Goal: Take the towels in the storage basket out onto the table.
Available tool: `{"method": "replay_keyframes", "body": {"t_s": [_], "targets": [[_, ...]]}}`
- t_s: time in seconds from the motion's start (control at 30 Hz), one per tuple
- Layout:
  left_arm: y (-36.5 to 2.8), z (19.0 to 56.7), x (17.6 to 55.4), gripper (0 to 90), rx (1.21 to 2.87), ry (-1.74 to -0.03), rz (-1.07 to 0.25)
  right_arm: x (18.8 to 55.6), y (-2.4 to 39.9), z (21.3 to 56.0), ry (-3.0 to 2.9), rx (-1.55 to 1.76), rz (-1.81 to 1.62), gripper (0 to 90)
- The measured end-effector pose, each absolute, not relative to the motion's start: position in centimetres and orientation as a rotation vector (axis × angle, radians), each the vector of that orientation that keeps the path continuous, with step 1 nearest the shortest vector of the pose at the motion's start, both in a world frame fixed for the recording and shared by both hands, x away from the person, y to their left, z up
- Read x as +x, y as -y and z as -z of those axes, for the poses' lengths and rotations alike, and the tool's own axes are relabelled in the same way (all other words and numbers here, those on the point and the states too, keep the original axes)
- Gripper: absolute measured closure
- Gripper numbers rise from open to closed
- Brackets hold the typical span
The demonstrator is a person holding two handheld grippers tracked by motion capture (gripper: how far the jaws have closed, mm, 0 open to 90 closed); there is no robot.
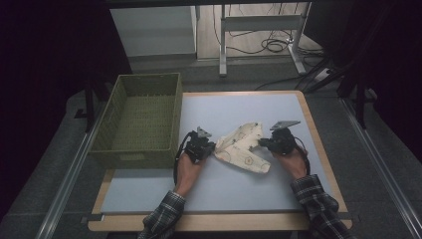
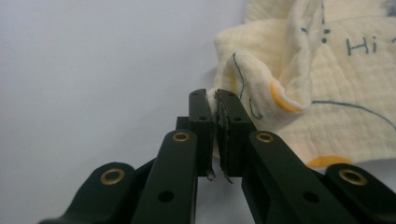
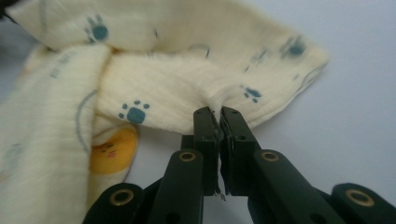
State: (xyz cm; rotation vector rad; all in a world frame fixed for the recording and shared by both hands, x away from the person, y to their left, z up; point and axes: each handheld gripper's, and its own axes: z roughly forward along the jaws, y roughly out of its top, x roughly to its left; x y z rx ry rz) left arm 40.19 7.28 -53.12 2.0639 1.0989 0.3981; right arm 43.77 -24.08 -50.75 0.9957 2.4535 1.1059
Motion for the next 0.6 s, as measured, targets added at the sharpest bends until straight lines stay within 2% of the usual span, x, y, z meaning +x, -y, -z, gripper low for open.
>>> {"method": "replay_keyframes", "body": {"t_s": [0.17,0.3,0.37,0.5,0.6], "targets": [[-7.3,51.9,41.8,86.0,2.007,-1.120,-0.440,43.0,26.6,46.7,-2.356,0.966,-1.079,85.7],[-6.9,50.3,44.6,84.9,1.987,-1.157,-0.504,44.9,28.4,44.1,-2.272,1.004,-1.025,84.9],[-6.7,50.0,45.6,68.1,1.990,-1.191,-0.518,46.5,28.8,44.0,-2.272,1.073,-0.994,73.6],[-6.2,49.7,45.1,54.2,1.994,-1.165,-0.539,46.9,29.2,44.5,-2.262,1.116,-1.006,66.2],[-6.0,50.1,43.9,49.9,2.019,-1.127,-0.495,45.7,29.4,45.4,-2.296,1.105,-0.994,64.8]]}}
